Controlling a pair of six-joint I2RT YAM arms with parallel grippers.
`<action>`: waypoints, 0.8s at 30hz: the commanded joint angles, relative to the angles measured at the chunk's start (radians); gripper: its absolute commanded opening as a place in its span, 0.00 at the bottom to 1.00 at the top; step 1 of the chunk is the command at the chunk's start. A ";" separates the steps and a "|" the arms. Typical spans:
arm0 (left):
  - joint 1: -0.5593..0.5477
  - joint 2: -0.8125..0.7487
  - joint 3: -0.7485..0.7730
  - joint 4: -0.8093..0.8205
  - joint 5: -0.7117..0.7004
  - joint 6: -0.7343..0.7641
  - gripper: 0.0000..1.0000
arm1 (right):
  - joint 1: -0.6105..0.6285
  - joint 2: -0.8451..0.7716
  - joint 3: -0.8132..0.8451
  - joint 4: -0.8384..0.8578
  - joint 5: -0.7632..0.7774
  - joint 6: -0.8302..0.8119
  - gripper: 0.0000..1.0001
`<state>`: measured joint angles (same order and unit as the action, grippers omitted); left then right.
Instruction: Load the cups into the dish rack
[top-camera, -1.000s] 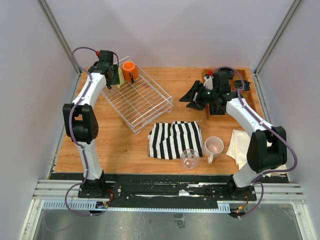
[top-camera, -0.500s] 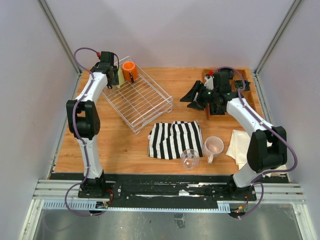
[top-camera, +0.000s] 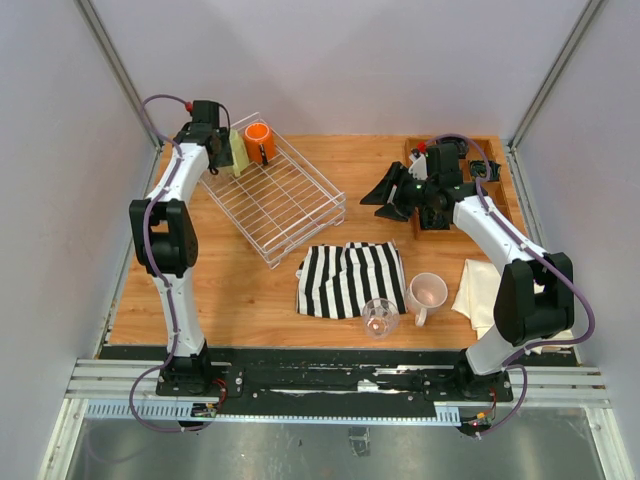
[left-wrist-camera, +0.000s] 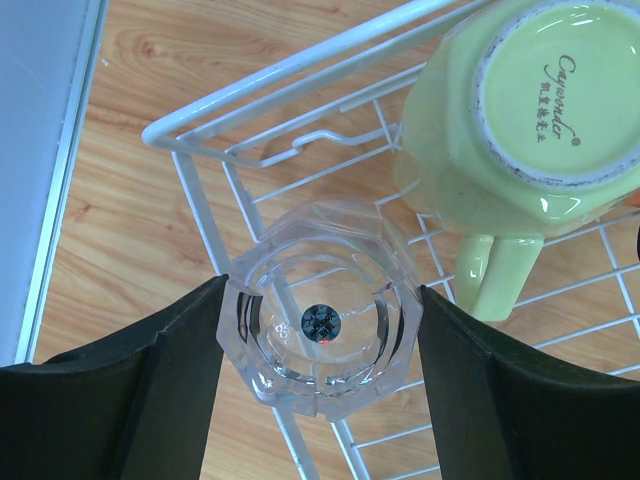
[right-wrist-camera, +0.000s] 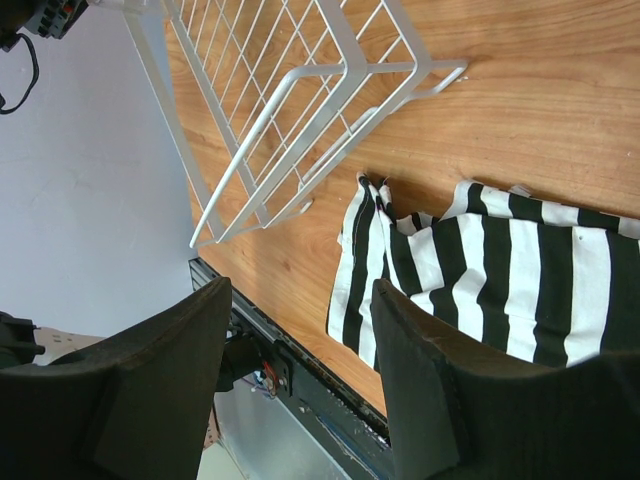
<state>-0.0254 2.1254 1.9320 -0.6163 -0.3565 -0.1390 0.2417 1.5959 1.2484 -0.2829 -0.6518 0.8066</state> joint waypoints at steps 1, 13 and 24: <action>0.010 -0.008 0.021 -0.004 0.036 -0.019 0.01 | -0.015 -0.001 0.023 -0.014 0.014 -0.016 0.59; -0.035 -0.064 -0.093 0.021 0.073 -0.020 0.00 | -0.014 -0.007 0.018 -0.012 0.013 -0.014 0.59; -0.039 -0.055 -0.106 0.026 0.042 -0.034 0.01 | -0.013 -0.019 0.009 -0.014 0.017 -0.014 0.59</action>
<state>-0.0650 2.0830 1.8378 -0.5789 -0.2958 -0.1581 0.2417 1.5955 1.2484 -0.2859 -0.6491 0.8066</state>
